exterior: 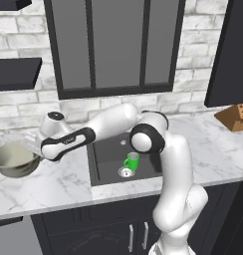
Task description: Pick the mug and place it in the sink. Pick the bowl and place it in the open cabinet and then close the cabinet.
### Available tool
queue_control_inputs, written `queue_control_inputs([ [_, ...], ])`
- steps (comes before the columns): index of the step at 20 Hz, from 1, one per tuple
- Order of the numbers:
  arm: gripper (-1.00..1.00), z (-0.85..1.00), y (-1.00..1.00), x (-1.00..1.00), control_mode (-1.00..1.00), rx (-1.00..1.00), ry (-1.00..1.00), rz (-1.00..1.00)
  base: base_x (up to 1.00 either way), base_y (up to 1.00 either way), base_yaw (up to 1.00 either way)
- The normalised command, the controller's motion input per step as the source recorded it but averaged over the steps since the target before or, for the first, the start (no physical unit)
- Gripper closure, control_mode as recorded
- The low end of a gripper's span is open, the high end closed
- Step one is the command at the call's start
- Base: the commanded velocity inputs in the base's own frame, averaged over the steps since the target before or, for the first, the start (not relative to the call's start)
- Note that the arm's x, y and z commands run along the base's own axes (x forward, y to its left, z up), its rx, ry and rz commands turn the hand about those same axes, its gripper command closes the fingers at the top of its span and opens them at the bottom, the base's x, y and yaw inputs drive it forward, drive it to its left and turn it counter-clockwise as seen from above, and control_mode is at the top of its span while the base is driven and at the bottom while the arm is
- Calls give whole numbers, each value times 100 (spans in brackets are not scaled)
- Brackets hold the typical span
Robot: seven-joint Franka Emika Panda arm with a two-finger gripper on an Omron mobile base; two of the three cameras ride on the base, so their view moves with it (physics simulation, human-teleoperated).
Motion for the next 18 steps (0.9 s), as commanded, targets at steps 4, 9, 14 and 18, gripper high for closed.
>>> queue_control_inputs([
  [4, 100, 60, -52, -16, -100, 0, 0, -8, 0, 0, 0],
  [9, 100, 46, -67, -11, -100, 0, 0, -10, 0, 0, 0],
  [14, 100, 35, -62, -19, -100, 0, 0, -10, 0, 0, 0],
  [18, 100, 35, -53, -18, -100, 0, -2, -12, 0, 0, 0],
])
